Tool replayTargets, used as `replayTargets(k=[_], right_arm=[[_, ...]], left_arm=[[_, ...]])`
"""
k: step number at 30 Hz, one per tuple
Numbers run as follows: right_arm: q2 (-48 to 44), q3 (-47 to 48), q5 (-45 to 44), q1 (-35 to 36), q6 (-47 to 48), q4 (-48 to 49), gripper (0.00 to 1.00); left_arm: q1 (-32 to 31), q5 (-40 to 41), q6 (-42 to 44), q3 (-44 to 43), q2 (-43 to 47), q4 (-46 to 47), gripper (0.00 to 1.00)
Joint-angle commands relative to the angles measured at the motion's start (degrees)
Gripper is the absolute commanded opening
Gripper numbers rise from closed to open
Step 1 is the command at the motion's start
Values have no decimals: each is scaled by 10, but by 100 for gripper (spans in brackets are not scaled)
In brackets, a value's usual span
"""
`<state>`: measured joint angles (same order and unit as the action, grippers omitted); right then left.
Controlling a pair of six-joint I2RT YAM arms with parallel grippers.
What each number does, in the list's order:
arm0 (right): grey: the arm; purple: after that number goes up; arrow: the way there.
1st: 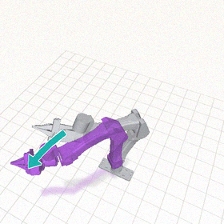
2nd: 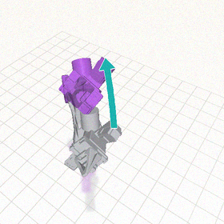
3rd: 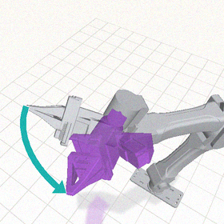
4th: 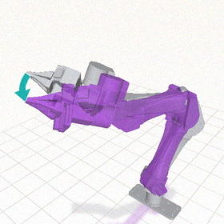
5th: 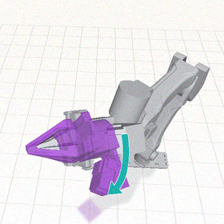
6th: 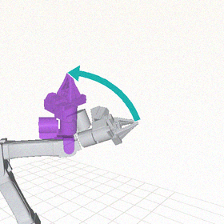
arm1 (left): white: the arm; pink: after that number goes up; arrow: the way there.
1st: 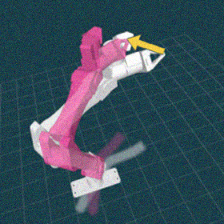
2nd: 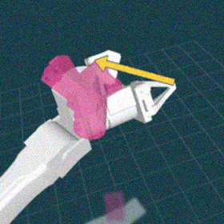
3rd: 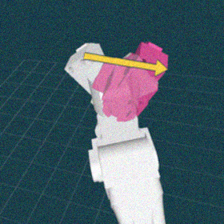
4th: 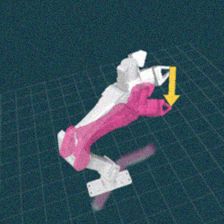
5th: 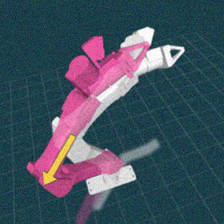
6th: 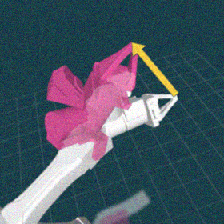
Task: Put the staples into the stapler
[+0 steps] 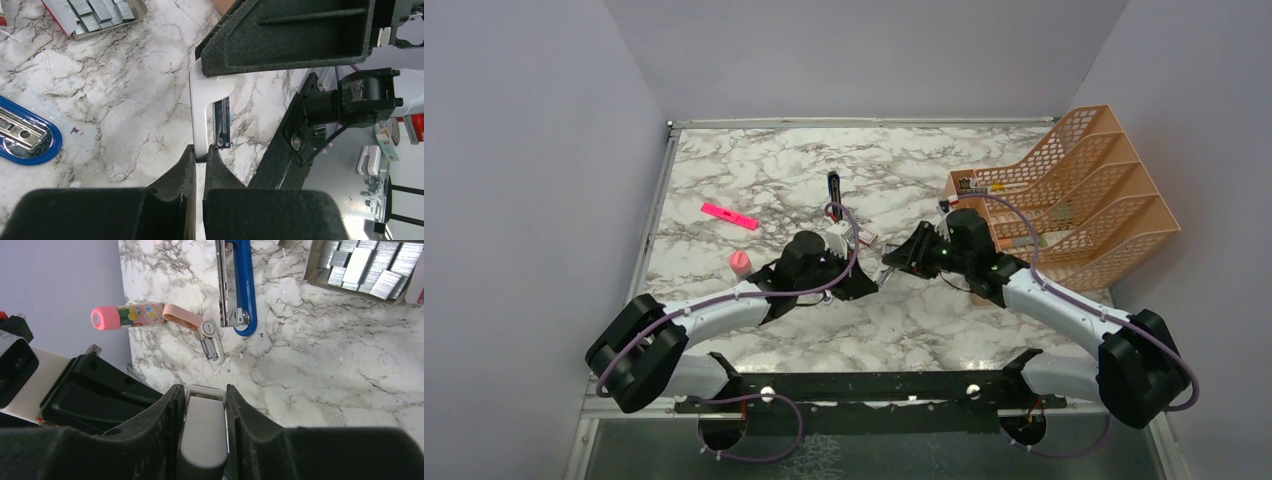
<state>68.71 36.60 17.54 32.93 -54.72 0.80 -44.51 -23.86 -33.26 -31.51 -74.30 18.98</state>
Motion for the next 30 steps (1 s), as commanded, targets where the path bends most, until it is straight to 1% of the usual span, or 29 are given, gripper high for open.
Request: replayTargets(k=[1, 2, 3, 4, 6, 8, 10, 11, 15, 21, 25, 30], right_arm=[[8, 11, -15, -1, -3, 4, 33], [8, 13, -15, -1, -2, -1, 32], [7, 14, -15, -1, -1, -6, 31], [6, 15, -16, -1, 1, -15, 30], [3, 18, -21, -1, 5, -41, 30], [1, 25, -30, -1, 16, -68, 30], [4, 37, -42, -1, 29, -105, 30], [7, 44, -49, -1, 40, -128, 30], [24, 66, -65, -1, 97, -213, 30], [68, 96, -83, -1, 200, -327, 33], [107, 114, -113, -1, 228, -360, 34], [141, 140, -138, -1, 240, -367, 35]], left_arm=[[2, -17, -5, -24, -3, 28, 0], [2, -16, -8, -23, -3, 28, 1], [2, -14, -9, -22, -3, 28, 6], [2, -12, -12, -21, -3, 28, 13], [2, -5, -15, -16, -3, 28, 35], [2, 11, -15, -12, 2, 18, 53], [3, 28, -8, -8, 14, 3, 64], [3, 39, -4, -7, 22, -7, 67], [3, 105, 22, -8, 61, -66, 76], [3, 188, 42, -11, 110, -125, 80], [3, 221, 55, -30, 116, -160, 81], [3, 229, 71, -43, 114, -183, 81]])
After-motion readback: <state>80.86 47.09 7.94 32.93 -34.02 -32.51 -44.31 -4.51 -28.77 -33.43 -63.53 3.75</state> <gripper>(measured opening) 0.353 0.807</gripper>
